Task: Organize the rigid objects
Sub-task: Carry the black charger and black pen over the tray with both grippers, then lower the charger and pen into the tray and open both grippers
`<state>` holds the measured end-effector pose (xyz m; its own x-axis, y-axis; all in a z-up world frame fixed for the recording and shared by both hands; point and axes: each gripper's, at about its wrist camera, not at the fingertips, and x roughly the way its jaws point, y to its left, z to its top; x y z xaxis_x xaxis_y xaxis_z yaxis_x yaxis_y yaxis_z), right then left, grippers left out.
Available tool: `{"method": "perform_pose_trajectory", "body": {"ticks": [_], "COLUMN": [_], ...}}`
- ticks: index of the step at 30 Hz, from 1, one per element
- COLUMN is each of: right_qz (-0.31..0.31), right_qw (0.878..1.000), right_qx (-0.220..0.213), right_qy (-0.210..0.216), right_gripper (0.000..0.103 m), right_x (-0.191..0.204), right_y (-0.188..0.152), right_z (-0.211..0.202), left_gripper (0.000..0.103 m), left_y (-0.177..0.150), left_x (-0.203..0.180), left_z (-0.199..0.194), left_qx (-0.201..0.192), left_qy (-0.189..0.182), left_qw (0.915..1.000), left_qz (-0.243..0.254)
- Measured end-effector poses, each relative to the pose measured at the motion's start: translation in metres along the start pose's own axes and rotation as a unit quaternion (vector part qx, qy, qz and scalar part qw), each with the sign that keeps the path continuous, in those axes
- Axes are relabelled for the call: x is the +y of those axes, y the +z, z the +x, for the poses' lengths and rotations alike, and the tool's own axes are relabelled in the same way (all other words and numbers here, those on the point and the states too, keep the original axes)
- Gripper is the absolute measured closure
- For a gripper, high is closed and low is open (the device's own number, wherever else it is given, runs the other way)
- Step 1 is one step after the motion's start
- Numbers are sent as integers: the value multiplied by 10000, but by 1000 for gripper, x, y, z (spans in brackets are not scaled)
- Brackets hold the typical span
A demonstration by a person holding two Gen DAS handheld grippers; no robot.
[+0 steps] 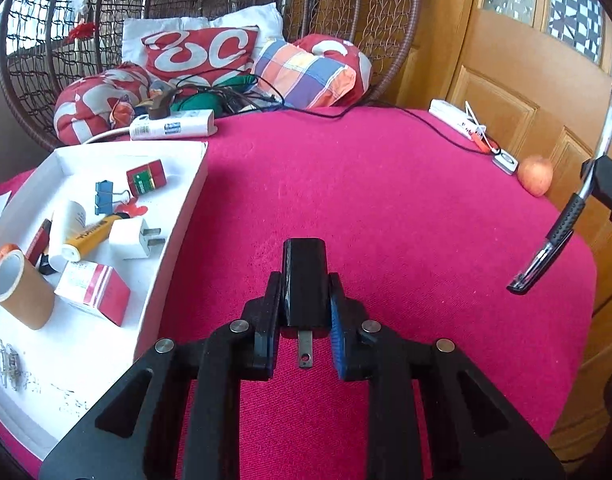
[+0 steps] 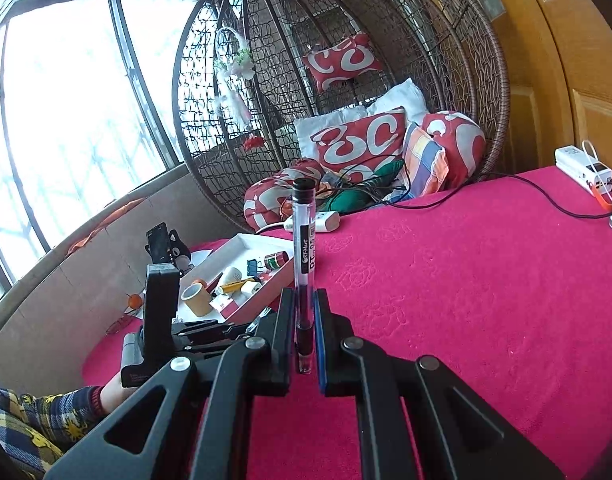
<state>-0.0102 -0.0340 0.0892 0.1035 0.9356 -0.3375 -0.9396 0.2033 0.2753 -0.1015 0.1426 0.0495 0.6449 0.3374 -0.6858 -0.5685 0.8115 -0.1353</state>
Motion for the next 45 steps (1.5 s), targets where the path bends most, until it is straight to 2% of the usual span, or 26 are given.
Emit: {"method": "perform_pose_trajectory", "body": {"ticks": [7,16,20,25,30,34,38,41,43,44,45], "right_qz": [-239,-522,-659,-832,-946,-897,-803,-693,-702,-739,-769], "right_qw": [9995,9967,9940,9889,9822,9758,9698,9682,9699,9714,9739], "right_qx": [-32,128,273,539,902,1316,1771,2026,2068,2046,1982], "right_qy": [219,611,830,1107,1348,1499,1469,1292,1081,956,796], "right_gripper": [96,96,96,96,96,96,96,96,95,95,93], "right_x": [26,64,86,116,143,156,160,157,154,153,151], "right_y": [16,31,34,33,25,13,-1,-7,-10,-10,-10], "right_z": [12,43,62,93,130,165,206,237,249,251,250], "left_gripper": [83,83,83,83,83,83,83,83,72,51,24], "left_y": [13,15,13,3,-12,-23,-26,-26,-26,-26,-26], "left_x": [17,63,94,139,179,200,209,213,215,215,216], "left_z": [-40,-75,-89,-107,-111,-105,-94,-90,-90,-89,-88], "left_qx": [-501,-927,-1094,-1281,-1224,-1075,-932,-901,-876,-873,-870], "left_qy": [86,340,583,978,1316,1420,1481,1578,1641,1680,1736], "left_qw": [9986,9938,9892,9794,9704,9672,9661,9644,9636,9628,9620], "left_qz": [-122,-508,-779,-1216,-1611,-1812,-1895,-1923,-1922,-1925,-1920]}}
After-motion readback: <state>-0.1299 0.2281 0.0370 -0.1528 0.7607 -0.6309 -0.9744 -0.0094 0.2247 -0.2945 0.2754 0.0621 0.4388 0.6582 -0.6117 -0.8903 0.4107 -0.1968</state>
